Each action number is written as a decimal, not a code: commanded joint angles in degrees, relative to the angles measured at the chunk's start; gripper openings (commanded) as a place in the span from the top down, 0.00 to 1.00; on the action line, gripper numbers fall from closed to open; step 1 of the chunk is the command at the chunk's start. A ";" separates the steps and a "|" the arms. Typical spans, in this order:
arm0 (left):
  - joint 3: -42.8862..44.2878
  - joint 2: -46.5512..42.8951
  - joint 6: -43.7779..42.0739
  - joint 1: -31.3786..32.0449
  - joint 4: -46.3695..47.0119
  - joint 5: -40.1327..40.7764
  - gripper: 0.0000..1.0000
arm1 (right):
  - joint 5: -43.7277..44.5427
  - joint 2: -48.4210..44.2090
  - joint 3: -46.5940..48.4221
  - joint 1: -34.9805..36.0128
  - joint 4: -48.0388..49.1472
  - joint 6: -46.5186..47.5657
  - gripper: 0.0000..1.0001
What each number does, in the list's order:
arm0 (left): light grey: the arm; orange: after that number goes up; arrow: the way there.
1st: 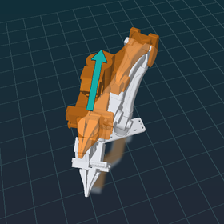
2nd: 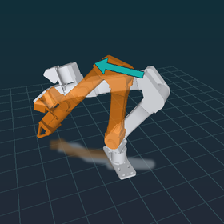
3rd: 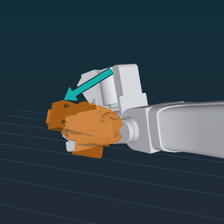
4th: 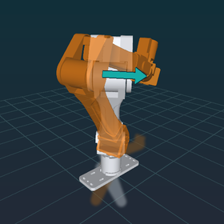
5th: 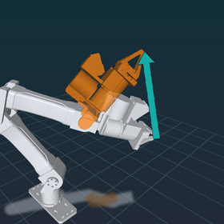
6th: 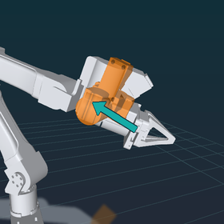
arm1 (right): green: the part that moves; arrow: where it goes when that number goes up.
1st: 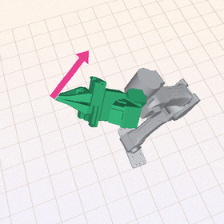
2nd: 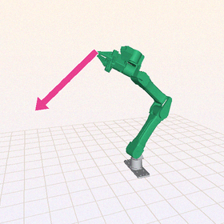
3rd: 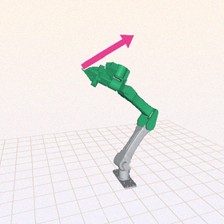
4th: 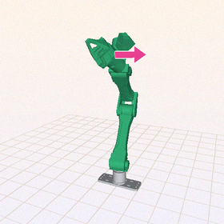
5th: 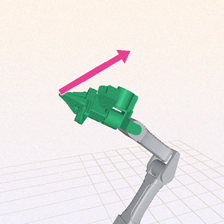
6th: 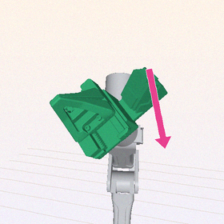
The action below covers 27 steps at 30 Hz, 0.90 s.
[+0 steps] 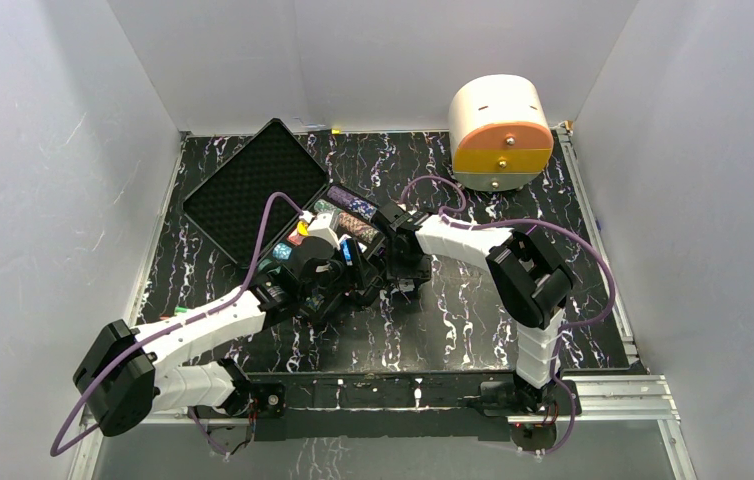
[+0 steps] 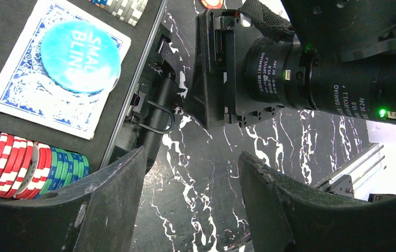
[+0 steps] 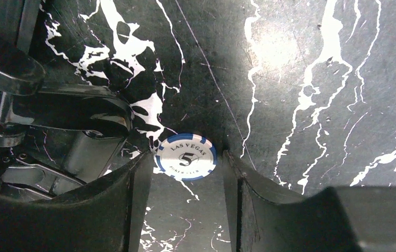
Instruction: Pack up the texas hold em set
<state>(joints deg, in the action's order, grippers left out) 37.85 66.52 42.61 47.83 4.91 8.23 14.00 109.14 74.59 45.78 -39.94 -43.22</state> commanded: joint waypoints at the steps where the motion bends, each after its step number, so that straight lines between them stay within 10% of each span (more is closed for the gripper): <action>1: -0.70 -2.04 -0.51 0.04 1.86 -0.37 0.36 | -1.34 0.59 0.84 0.36 -3.36 1.85 0.41; 27: -0.36 -1.66 -0.86 0.10 1.41 -0.09 0.36 | 0.20 1.75 -1.97 0.36 2.60 8.61 0.53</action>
<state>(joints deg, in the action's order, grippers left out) 37.19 66.52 42.44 47.83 5.67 7.99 12.27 109.25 74.48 45.89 -39.38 -35.77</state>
